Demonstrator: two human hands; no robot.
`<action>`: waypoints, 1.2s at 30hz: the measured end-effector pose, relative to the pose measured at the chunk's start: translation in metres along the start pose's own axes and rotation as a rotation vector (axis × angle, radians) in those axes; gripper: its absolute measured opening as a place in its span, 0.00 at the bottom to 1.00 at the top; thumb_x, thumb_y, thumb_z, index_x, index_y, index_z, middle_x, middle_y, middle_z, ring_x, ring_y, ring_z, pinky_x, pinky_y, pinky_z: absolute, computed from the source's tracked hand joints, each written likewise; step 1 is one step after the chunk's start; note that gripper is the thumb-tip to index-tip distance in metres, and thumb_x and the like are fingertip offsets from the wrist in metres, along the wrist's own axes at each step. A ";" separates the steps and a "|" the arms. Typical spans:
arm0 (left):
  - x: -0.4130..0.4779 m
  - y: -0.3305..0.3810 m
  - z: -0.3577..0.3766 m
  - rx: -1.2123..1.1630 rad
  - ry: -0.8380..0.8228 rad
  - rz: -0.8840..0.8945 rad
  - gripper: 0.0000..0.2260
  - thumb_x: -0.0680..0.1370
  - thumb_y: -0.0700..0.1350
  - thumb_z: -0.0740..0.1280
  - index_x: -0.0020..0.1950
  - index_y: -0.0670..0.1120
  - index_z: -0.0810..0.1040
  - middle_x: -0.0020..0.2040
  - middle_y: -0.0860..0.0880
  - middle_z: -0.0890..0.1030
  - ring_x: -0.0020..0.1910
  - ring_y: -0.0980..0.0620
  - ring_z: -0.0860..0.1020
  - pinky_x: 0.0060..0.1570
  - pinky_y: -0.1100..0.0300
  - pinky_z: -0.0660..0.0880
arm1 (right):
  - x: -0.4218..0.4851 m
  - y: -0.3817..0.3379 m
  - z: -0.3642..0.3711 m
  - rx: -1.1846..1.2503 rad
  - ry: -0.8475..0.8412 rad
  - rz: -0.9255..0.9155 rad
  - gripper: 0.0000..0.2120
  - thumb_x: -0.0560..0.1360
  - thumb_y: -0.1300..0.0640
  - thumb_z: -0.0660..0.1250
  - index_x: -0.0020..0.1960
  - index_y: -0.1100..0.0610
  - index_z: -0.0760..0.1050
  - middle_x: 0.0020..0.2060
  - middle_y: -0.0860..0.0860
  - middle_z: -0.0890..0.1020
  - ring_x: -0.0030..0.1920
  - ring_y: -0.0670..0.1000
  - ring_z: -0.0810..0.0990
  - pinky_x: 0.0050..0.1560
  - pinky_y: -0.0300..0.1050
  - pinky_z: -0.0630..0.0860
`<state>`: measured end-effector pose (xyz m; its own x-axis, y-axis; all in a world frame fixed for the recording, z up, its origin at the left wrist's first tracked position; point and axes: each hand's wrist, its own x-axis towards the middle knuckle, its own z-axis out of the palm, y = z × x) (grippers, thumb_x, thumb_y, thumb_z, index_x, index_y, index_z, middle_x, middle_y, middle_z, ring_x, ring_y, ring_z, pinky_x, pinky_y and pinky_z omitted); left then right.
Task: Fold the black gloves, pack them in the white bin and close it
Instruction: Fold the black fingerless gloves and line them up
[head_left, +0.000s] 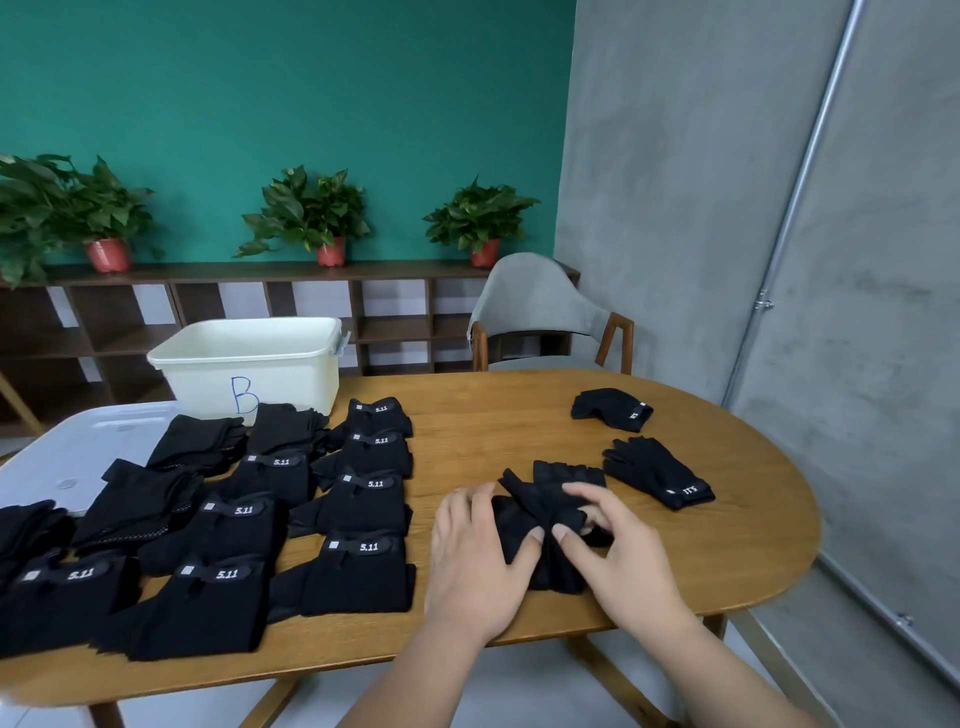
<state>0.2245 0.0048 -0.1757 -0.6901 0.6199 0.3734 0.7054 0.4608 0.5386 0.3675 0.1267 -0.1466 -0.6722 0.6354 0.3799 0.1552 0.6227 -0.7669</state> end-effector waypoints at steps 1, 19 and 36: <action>-0.001 0.001 -0.001 -0.009 0.007 -0.002 0.35 0.80 0.71 0.55 0.82 0.54 0.57 0.76 0.53 0.63 0.79 0.52 0.56 0.79 0.51 0.60 | 0.005 -0.005 -0.005 0.074 0.002 0.019 0.21 0.78 0.51 0.75 0.67 0.37 0.75 0.44 0.41 0.84 0.50 0.41 0.82 0.55 0.40 0.76; -0.007 0.009 -0.003 0.201 -0.227 0.313 0.32 0.82 0.70 0.51 0.83 0.56 0.61 0.83 0.59 0.59 0.83 0.54 0.49 0.83 0.49 0.49 | 0.050 0.010 -0.027 -0.590 0.022 -0.336 0.16 0.81 0.49 0.71 0.68 0.43 0.79 0.60 0.41 0.85 0.56 0.45 0.85 0.56 0.44 0.81; -0.005 0.011 -0.004 0.230 -0.318 0.326 0.30 0.83 0.67 0.51 0.82 0.55 0.67 0.80 0.59 0.66 0.82 0.53 0.55 0.81 0.50 0.52 | 0.038 0.044 0.001 -0.437 0.069 -0.239 0.15 0.83 0.55 0.68 0.69 0.47 0.80 0.60 0.45 0.85 0.58 0.45 0.84 0.59 0.38 0.78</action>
<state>0.2349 0.0039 -0.1688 -0.3704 0.9007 0.2269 0.9177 0.3172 0.2391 0.3481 0.1777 -0.1670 -0.6787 0.4712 0.5633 0.3014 0.8781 -0.3715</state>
